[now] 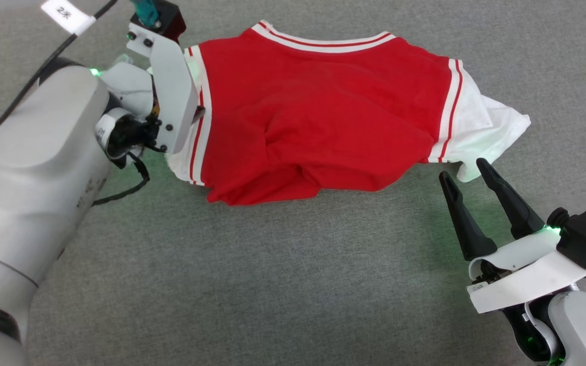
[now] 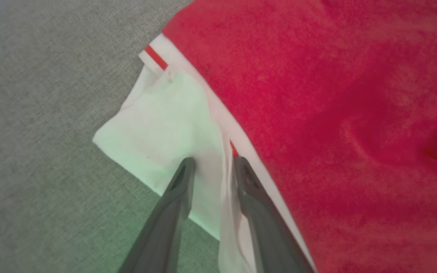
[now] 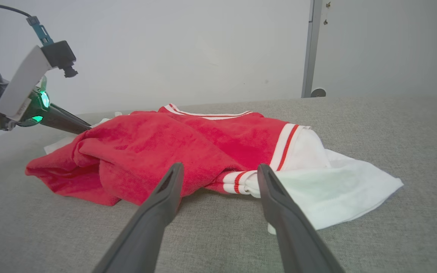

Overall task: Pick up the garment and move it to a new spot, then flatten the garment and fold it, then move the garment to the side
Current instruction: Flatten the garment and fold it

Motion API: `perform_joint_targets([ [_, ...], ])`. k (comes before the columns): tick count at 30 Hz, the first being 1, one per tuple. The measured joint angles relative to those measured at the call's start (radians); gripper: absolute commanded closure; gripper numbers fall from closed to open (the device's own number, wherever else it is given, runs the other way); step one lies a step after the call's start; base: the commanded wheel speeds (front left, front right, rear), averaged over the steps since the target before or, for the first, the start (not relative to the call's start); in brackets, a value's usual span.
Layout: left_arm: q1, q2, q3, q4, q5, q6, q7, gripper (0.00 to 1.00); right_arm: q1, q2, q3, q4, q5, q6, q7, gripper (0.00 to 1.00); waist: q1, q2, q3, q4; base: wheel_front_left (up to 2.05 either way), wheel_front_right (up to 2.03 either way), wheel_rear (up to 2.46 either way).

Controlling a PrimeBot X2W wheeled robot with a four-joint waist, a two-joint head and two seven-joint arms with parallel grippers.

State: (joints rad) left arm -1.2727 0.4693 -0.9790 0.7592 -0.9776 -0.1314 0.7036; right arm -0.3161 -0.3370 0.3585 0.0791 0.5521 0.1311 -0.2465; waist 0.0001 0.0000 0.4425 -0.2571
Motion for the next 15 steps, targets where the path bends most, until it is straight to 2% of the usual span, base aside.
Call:
perform_joint_targets([
  [3,-0.005,0.0,-0.024,0.0,-0.02,0.0,-0.002,0.73,0.0,-0.001,0.004,0.0,-0.002,0.0,0.001,0.0,0.0,0.0,-0.004,0.009,0.0,0.0,0.0],
  [4,-0.005,0.0,-0.028,0.001,-0.027,0.0,-0.007,0.92,0.0,-0.002,0.005,0.0,-0.002,0.0,0.002,0.0,0.0001,0.0,-0.005,0.012,0.0,0.0,0.0],
  [5,-0.006,0.0,-0.032,0.002,-0.035,0.0,-0.012,1.0,0.0,-0.004,0.005,-0.001,-0.003,0.0,0.004,0.0,0.0,0.0,-0.007,0.015,0.0,0.0,0.0],
  [10,-0.005,-0.011,-0.033,0.007,-0.092,0.0,-0.055,1.0,0.002,-0.012,-0.002,-0.005,-0.007,0.0,0.016,0.0,0.0,0.0,-0.016,0.035,0.0,0.0,0.0],
  [15,0.009,-0.013,0.01,0.025,-0.169,0.0,-0.128,1.0,0.023,-0.023,-0.021,-0.018,-0.013,0.0,0.039,0.0,0.0,0.0,-0.035,0.065,0.0,0.0,0.0],
])
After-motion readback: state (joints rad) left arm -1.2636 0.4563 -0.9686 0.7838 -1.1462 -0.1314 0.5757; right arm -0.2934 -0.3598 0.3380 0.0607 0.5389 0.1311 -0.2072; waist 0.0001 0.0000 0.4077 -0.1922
